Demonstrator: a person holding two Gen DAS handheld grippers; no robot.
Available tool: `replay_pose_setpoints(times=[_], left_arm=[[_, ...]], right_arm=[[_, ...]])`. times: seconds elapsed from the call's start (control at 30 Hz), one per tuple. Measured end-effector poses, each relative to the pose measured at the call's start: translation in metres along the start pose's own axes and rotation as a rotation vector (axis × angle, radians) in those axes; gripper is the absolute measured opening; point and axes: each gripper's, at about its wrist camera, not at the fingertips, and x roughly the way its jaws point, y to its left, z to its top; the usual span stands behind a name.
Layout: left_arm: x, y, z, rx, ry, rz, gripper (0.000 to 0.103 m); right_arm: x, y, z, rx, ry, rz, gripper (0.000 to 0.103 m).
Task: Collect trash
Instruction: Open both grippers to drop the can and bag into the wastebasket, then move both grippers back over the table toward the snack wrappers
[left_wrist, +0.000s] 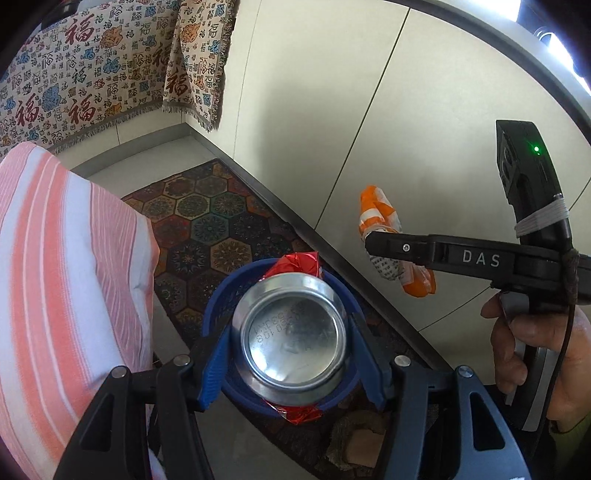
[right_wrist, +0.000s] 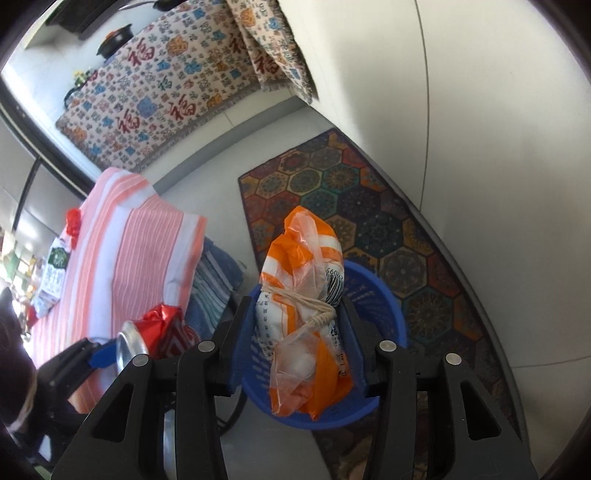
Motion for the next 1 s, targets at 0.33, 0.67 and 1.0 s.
replay_pose_setpoints(times=[0.33,0.67,1.0], left_arm=[[0.004,0.001,0.004,0.003,-0.01,0.026,0.073],[-0.104,0.029,-0.025,0.001,-0.11,0.108,0.073],[-0.188,0.125,-0.1,-0.131,-0.121,0.356,0.073]], right_arm=[[-0.018,0.001,0.003,-0.003,-0.089,-0.05,0.079],[-0.035,0.061,-0.019,-0.205,-0.196,-0.109,0.085],[-0.031,0.2,-0.077,-0.503,-0.196,0.032,0.089]])
